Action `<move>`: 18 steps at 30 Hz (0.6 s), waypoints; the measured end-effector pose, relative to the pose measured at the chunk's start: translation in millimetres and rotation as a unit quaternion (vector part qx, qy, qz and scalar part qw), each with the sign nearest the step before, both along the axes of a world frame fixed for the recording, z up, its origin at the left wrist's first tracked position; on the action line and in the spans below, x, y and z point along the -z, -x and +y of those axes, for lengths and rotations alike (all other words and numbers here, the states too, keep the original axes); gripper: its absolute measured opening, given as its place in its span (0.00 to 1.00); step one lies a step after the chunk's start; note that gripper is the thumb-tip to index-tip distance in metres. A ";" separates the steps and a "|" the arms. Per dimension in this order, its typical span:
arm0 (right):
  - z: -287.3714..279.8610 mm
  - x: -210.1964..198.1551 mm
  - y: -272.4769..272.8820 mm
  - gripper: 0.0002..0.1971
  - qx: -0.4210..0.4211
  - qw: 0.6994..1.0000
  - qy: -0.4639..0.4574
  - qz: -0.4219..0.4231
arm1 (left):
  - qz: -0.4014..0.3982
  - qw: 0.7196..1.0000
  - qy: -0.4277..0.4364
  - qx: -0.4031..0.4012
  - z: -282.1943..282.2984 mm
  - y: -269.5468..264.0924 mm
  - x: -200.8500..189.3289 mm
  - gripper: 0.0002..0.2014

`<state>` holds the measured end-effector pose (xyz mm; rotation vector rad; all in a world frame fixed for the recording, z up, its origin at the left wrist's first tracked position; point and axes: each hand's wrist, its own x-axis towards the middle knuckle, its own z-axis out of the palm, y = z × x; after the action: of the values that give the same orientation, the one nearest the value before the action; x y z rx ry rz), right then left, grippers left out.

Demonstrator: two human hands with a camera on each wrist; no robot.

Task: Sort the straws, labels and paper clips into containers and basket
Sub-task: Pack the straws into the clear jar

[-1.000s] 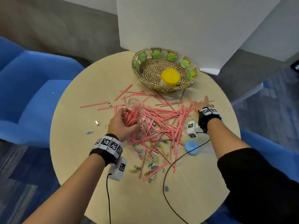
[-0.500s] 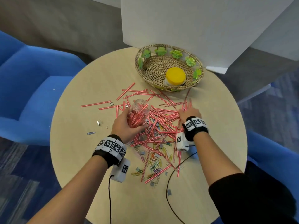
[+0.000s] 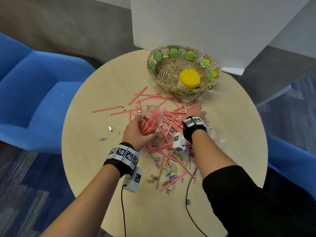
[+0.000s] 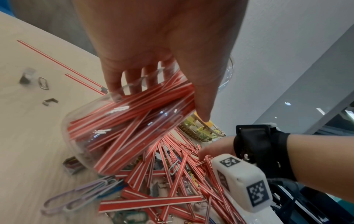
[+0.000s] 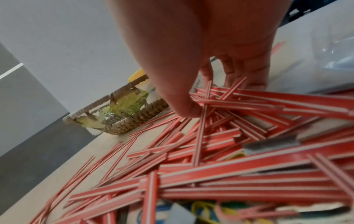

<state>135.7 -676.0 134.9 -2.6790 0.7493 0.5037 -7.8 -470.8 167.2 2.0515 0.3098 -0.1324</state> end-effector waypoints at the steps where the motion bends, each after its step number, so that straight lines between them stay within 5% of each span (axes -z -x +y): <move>1: 1.1 -1.3 -1.8 0.41 0.013 1.000 -0.013 0.000 | 0.002 1.000 0.001 0.000 0.9 0.1 0.5 0.38; 10: 2.6 1.3 -0.3 0.33 0.058 0.991 -0.090 -0.081 | 0.008 1.000 0.018 -0.005 5.0 0.6 -0.9 0.39; 15: -17.1 -7.7 3.7 0.33 0.143 0.963 -0.202 -0.107 | 0.006 1.000 0.018 -0.001 3.3 0.6 -1.3 0.38; 18: -30.2 -0.9 3.8 0.22 0.196 0.937 -0.281 -0.071 | 0.004 1.000 0.023 0.006 0.1 -0.5 -3.9 0.38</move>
<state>131.9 -706.2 135.7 -1.9528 0.9052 0.3483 -7.3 -470.7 171.1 2.0080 0.2970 -0.1534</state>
